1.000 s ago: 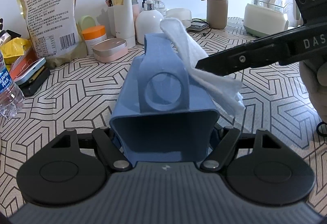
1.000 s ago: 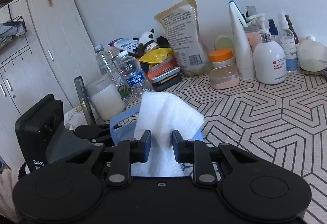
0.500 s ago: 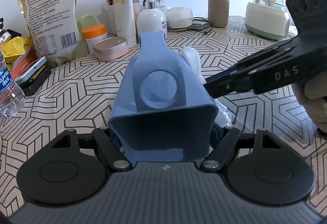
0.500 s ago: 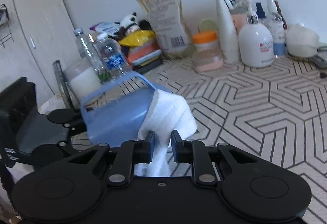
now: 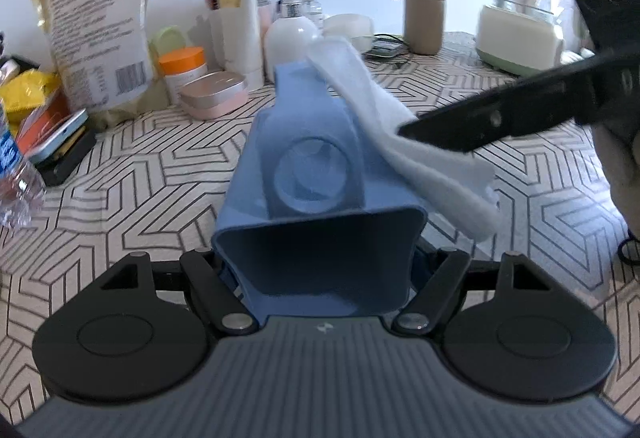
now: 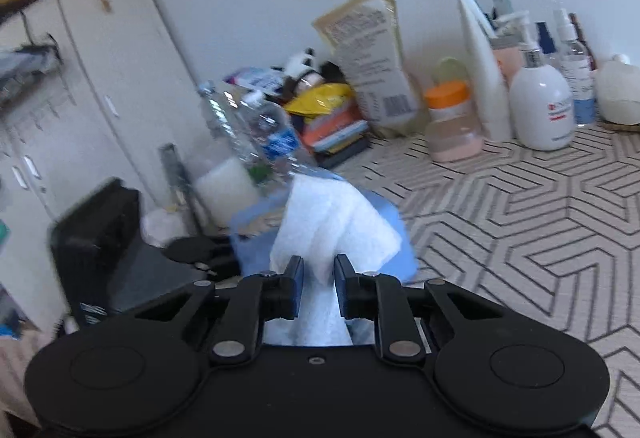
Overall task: Clean container
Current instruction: 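Rub the tissue over the container's handle with the right tool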
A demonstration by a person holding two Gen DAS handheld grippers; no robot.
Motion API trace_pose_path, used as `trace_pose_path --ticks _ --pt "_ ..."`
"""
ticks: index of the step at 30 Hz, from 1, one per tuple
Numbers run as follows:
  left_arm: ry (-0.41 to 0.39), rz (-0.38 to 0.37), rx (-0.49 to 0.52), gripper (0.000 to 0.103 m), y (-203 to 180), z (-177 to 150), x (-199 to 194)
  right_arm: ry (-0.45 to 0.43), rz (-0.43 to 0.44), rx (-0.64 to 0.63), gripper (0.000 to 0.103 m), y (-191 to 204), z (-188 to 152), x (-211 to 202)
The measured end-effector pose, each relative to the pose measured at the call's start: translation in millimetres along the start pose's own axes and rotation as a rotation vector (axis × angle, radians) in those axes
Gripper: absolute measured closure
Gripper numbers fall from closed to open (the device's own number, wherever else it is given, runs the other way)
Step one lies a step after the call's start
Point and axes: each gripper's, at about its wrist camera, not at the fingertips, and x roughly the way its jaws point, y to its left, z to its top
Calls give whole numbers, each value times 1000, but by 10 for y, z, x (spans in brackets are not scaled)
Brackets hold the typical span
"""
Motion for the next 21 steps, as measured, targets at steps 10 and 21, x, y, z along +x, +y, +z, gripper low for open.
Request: trace_pose_path --ticks 10,21 --pt "-5 -10 -12 28 -13 -13 -11 9 -104 45 80 -188 -4 16" --pt "-8 -23 -44 28 47 -12 -14 59 -99 47 80 -224 -72 97"
